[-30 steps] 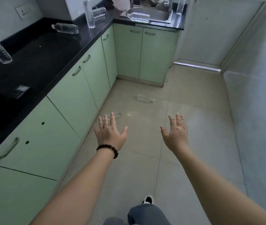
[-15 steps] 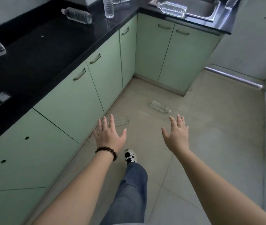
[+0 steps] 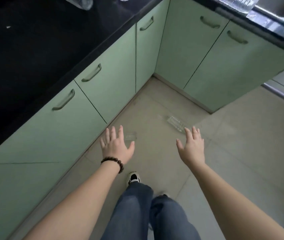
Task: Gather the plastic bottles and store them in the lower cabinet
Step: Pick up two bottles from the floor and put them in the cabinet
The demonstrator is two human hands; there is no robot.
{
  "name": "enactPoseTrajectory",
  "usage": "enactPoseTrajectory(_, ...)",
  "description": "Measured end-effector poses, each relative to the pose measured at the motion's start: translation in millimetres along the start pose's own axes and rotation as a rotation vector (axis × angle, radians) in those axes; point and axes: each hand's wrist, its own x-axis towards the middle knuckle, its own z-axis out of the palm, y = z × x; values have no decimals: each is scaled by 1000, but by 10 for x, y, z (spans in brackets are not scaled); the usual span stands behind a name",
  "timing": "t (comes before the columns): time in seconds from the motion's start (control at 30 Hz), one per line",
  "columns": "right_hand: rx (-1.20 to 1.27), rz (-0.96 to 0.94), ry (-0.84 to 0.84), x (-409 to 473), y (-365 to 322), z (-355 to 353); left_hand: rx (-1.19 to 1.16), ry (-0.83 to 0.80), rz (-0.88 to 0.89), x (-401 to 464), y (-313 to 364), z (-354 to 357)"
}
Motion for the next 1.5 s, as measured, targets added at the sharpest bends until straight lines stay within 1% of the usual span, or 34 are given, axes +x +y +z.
enactPoseTrajectory(0.13, -16, 16, -75, 633, 246, 236, 25, -25, -45, 456, 123, 385)
enactPoseTrajectory(0.27, -50, -5, -142, 1433, 609, 830, 58, -59, -112, 1023, 146, 1142)
enactPoseTrajectory(0.37, -71, -45, -165, 2098, 973, 1501, 41, -92, -176, 1502, 144, 1957)
enactPoseTrajectory(0.43, -86, -72, -154, 2457, 1198, 1866, 29, -129, -183, 1749, 144, 2428)
enactPoseTrajectory(0.5, -109, -89, -146, 2859, 1497, 2406, 6, -159, -203, 2049, 122, 3081)
enactPoseTrajectory(0.6, -195, -105, -150, 3430, 1895, 3129, 11, -192, -233, 2543, 1, 3928)
enactPoseTrajectory(0.7, -291, -105, -172, 3933, 2239, 3642, 52, -191, -258, 3012, -208, 4561)
enactPoseTrajectory(0.87, -327, -86, -203, 4606, 2485, 4123, -2, -178, -291, 3615, -451, 5181)
enactPoseTrajectory(0.97, -298, -11, -236, 4810, 2567, 4303, 5, -197, -281, 3754, -573, 5387)
enactPoseTrajectory(1.03, -279, 43, -214, 4872, 2594, 4393, 16, -164, -256, 3771, -641, 5476)
enactPoseTrajectory(1.1, -303, 39, -156, 4885, 2583, 4456, 25, -115, -203, 3761, -683, 5533)
enactPoseTrajectory(1.13, -320, 9, -135, 4874, 2558, 4481, 49, -109, -160, 3756, -695, 5550)
enactPoseTrajectory(1.2, -351, -121, -126, 4827, 2484, 4533, 115, -164, -31, 3754, -677, 5567)
enactPoseTrajectory(1.27, -399, -326, -164, 4750, 2382, 4603, 185, -252, 137, 3750, -581, 5593)
enactPoseTrajectory(1.37, -517, -663, -255, 4613, 2173, 4700, 324, -284, 378, 3725, -330, 5647)
enactPoseTrajectory(1.43, -615, -872, -300, 4530, 2063, 4745, 377, -310, 508, 3710, -202, 5692)
enactPoseTrajectory(1.5, -712, -1028, -341, 4467, 2028, 4750, 423, -343, 597, 3700, -143, 5718)
